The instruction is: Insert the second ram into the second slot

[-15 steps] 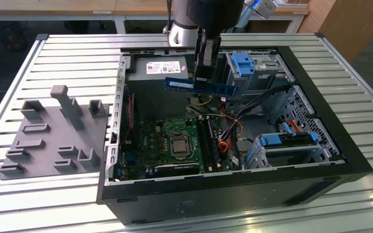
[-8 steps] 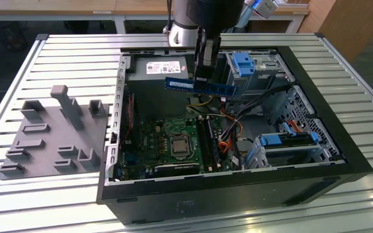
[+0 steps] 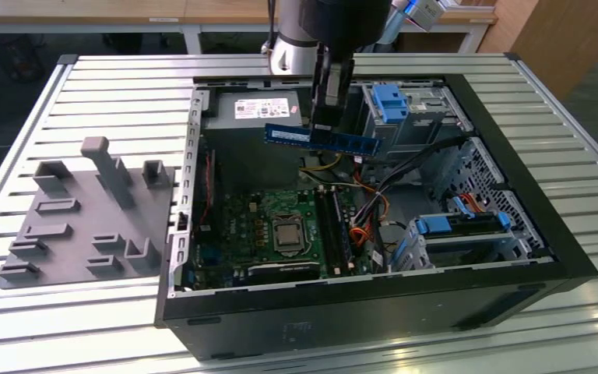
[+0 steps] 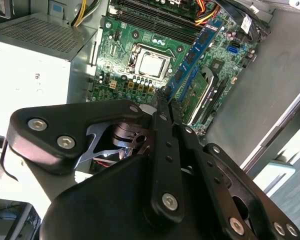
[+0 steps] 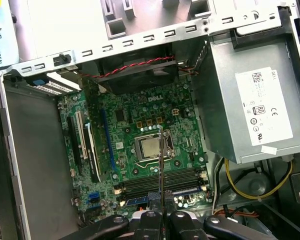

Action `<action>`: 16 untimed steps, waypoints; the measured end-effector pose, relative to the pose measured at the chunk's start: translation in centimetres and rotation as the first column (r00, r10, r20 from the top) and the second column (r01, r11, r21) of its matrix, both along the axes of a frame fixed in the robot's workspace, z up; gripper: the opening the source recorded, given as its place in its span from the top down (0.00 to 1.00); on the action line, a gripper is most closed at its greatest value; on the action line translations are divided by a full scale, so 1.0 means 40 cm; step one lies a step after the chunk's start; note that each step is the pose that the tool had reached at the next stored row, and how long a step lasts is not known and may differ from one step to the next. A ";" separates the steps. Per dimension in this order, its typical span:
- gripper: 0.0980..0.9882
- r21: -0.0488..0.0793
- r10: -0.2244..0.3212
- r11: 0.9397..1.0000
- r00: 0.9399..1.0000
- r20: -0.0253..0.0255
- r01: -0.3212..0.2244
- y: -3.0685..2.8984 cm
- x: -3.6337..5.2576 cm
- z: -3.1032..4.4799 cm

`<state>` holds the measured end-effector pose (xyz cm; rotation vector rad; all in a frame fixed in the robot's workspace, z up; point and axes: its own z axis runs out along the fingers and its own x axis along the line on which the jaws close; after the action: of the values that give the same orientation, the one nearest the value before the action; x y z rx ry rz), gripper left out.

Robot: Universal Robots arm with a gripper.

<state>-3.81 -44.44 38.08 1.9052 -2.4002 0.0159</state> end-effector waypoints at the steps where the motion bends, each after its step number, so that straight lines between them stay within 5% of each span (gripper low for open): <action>1: 0.96 0.000 -0.001 1.000 1.000 0.000 0.001 0.000 0.000 0.000; 16: 0.96 0.000 -0.012 1.000 1.000 0.000 0.012 0.000 0.000 0.000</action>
<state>-3.81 -44.44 38.08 1.8906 -2.4116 0.0153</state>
